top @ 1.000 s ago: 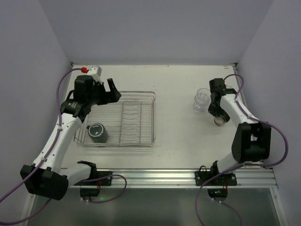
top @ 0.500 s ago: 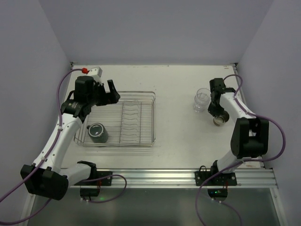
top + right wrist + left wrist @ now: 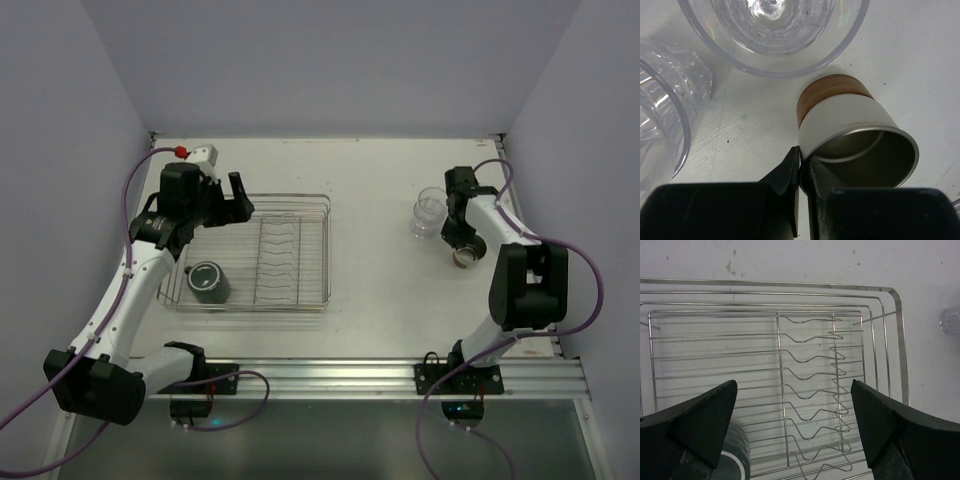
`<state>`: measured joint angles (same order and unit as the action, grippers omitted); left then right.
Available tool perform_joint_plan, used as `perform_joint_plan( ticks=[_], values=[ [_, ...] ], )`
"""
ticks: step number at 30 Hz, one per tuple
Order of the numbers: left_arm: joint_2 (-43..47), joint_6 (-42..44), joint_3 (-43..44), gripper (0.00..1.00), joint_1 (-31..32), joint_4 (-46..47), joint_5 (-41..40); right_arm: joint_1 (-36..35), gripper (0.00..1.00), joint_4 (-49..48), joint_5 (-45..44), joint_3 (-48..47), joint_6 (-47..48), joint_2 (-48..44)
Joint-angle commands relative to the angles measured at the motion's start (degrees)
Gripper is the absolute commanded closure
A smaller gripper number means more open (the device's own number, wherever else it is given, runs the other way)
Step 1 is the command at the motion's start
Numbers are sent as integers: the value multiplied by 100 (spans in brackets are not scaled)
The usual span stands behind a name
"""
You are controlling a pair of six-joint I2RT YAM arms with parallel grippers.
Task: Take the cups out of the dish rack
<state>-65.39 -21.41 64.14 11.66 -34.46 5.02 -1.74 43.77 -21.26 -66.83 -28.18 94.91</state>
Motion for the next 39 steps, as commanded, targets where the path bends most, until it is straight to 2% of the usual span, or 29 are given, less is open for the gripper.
perform_joint_plan(
  ticks=[1, 2, 5, 7, 13, 14, 15, 17, 19, 22, 26, 34, 39],
  values=[
    [61, 85, 151, 0, -6, -87, -115, 42, 91, -141, 16, -164, 32, 80],
    [61, 58, 152, 0, -6, -131, -141, 42, 90, -141, 16, -173, 32, 63],
    [-18, -39, 204, 0, -6, -376, -466, 42, 78, -149, 42, -155, 32, -43],
    [-97, -135, 318, 0, -6, -570, -905, 33, 67, -132, 51, -181, 24, -78],
    [-185, -469, 564, 0, -6, -1290, -1556, -2, 50, -141, 157, -190, 41, -315],
    [-150, -513, 582, 0, -6, -1352, -1591, -72, 45, -106, 139, -182, 32, -376],
    [-124, -566, 591, 0, -15, -1423, -1696, -107, 35, -88, 104, -190, 24, -516],
    [-80, -750, 600, 0, -6, -1642, -1802, -247, 30, 8, 69, -243, -11, -675],
    [-71, -960, 600, 0, -6, -1896, -1969, -370, 17, 44, 25, -269, -29, -947],
    [-106, -1172, 573, 0, -6, -2257, -2162, -731, 11, 114, -63, -252, -47, -1263],
    [-132, -1401, 608, 0, -6, -2662, -2224, -1179, 9, 79, -63, -225, -73, -1554],
    [-89, -1927, 512, 0, 20, -3479, -2242, -1434, 8, -61, 192, -243, 24, -2108],
    [-71, -2174, 258, 0, 73, -3673, -2023, -1479, 8, -246, 595, -94, 85, -2407]
  ],
)
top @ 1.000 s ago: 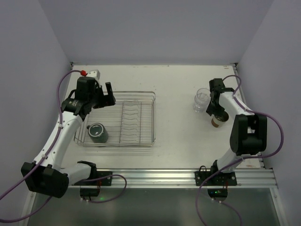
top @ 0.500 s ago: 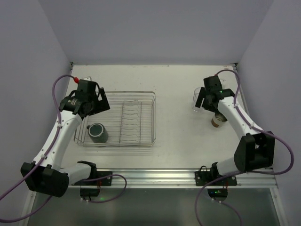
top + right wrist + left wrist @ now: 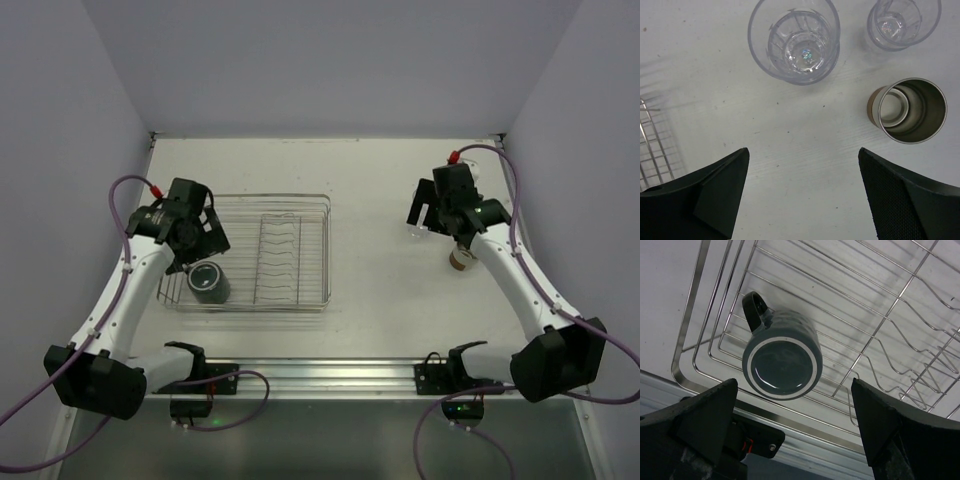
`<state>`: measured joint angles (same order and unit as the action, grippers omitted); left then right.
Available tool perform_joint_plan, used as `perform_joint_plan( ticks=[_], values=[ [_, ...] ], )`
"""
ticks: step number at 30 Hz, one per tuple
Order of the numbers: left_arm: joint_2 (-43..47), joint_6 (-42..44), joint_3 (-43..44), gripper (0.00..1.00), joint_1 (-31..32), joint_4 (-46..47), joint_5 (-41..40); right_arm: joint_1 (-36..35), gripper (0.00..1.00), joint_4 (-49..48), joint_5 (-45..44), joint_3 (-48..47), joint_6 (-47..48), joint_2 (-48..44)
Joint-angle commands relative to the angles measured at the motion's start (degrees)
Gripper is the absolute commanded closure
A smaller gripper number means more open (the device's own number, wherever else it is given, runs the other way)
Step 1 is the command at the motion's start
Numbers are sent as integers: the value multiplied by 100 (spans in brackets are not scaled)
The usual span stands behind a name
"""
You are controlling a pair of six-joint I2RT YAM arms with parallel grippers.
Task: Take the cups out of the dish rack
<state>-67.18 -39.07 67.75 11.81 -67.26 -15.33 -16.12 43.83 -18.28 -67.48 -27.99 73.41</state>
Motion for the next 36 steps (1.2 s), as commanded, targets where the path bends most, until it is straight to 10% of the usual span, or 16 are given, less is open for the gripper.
perform_joint_plan(
  ticks=[1, 36],
  values=[
    [117, -443, -243, 0, 67, -367, 74, -75, 8, -270, 351, 15, 65, -283],
    [-199, -250, -1141, 0, -320, 319, 83, -251, 7, -754, 1204, 482, 180, -854]
  ],
)
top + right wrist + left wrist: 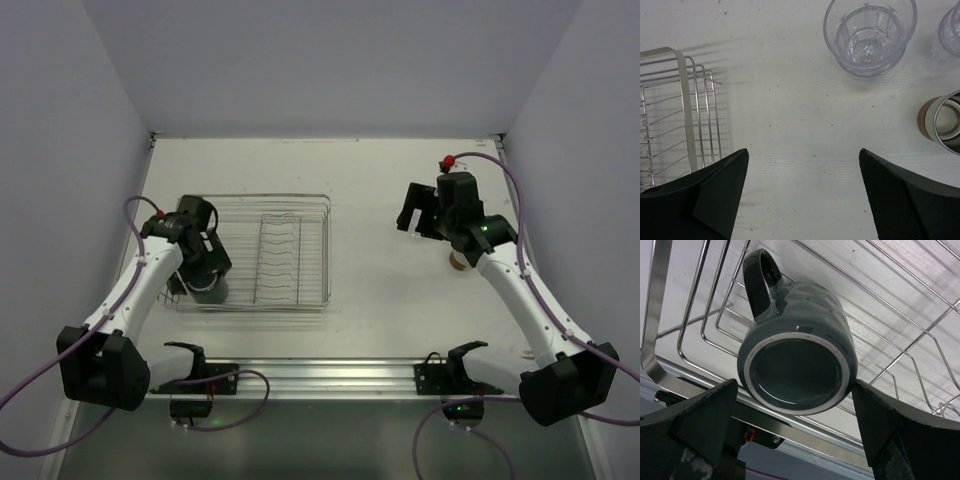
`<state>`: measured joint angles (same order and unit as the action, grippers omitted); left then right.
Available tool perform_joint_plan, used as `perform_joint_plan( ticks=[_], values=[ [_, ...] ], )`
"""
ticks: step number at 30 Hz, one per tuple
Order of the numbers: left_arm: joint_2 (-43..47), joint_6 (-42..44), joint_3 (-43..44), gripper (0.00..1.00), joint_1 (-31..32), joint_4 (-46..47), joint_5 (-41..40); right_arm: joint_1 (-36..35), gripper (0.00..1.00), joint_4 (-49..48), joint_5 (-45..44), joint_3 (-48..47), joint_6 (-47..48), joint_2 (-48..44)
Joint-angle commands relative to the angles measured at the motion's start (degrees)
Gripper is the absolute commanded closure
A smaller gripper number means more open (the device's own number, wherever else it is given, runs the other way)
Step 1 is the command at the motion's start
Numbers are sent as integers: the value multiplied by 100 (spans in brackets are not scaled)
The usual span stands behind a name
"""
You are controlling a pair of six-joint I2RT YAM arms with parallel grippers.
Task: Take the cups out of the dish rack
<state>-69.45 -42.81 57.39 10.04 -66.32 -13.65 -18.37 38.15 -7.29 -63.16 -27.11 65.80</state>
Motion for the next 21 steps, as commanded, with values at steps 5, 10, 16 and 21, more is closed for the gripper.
perform_joint_plan(
  ticks=[5, 10, 16, 21],
  values=[
    [-33, 281, -157, 0, -301, 427, -6, -18, 6, -203, 149, 58, 101, -76],
    [-121, 378, -140, 0, -389, 541, 38, -35, 6, -221, 193, 75, 110, -41],
    [-235, 492, -192, 0, -442, 682, 134, -18, 6, -229, 211, 84, 110, -59],
    [-288, 580, -245, 0, -477, 744, 135, -26, 6, -238, 219, 93, 110, -59]
  ],
)
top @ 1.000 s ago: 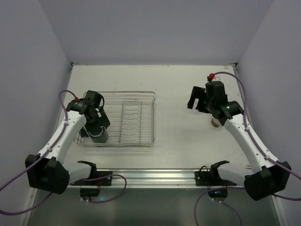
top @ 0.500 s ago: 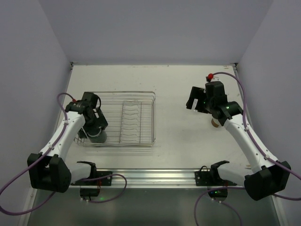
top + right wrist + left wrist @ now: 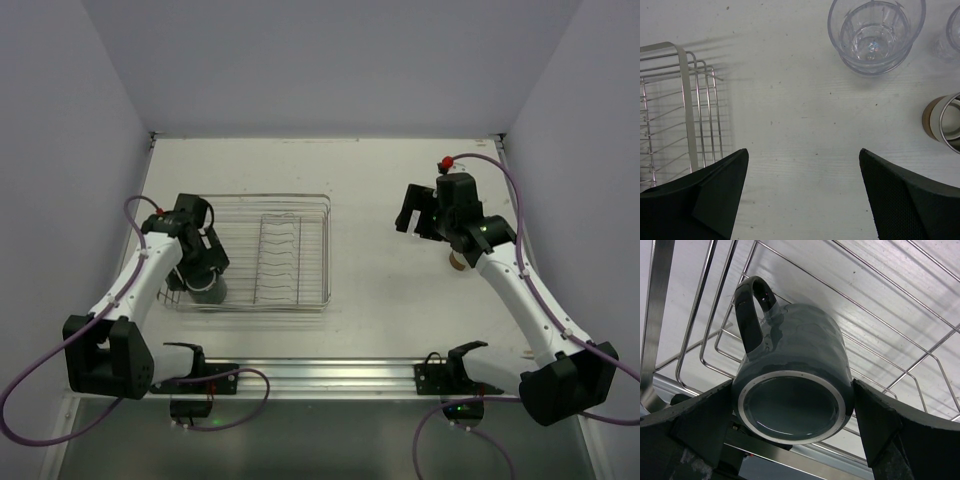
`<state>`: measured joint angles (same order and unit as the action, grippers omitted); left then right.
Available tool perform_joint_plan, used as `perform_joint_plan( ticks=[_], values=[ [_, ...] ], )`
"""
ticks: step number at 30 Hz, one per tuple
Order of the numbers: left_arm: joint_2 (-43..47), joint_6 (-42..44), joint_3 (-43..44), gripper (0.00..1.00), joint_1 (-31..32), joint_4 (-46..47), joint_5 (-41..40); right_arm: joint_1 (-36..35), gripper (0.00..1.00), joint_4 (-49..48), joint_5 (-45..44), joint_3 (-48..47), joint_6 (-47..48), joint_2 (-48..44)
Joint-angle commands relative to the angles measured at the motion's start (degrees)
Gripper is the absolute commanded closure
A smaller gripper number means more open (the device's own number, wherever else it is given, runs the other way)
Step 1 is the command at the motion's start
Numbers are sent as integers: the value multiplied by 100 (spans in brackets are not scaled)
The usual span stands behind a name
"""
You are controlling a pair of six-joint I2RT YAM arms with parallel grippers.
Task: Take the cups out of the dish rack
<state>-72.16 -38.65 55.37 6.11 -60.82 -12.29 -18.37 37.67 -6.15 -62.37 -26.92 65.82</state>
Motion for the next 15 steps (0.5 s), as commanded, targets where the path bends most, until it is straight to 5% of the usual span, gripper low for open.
perform_joint_plan(
  ticks=[1, 15],
  values=[
    [-17, 174, -44, 0, -84, 210, 8, -26, 6, -190, 114, 14, 99, -52],
    [53, 262, -176, 1, -136, 263, 157, -26, 6, -155, 97, -3, 99, -52]
  ],
)
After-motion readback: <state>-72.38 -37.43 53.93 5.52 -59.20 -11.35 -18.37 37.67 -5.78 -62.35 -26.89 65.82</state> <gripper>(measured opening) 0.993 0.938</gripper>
